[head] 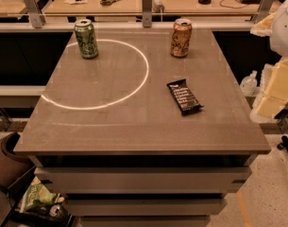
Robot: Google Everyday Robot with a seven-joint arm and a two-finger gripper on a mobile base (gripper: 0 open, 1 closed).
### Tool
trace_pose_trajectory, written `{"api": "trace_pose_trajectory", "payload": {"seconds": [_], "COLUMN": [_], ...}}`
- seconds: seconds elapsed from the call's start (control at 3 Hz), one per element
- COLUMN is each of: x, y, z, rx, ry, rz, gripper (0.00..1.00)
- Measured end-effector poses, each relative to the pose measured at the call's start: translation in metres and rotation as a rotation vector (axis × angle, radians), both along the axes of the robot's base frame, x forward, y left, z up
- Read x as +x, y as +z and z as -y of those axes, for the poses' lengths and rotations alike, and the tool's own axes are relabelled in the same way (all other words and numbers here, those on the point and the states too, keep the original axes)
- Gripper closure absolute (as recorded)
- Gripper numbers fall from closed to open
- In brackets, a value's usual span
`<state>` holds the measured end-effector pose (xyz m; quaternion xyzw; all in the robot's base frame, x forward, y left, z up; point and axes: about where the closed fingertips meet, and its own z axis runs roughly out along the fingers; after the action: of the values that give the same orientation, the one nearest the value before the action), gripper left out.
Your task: Move rxbar chocolate near green can
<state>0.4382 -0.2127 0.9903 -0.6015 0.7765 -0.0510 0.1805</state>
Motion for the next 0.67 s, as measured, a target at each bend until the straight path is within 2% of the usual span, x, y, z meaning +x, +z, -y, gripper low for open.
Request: {"api": "trace_pose_trajectory", "payload": {"seconds": [0.33, 0.67], "x": [0.0002, 0.0067], "y": [0.0007, -0.0057], "z": [-0.0002, -0.0037], "rx": [0.002, 0.098], "ry": [-0.001, -0.061], "rz": [0.003, 0.021], "gripper": [0.0, 0.0]}}
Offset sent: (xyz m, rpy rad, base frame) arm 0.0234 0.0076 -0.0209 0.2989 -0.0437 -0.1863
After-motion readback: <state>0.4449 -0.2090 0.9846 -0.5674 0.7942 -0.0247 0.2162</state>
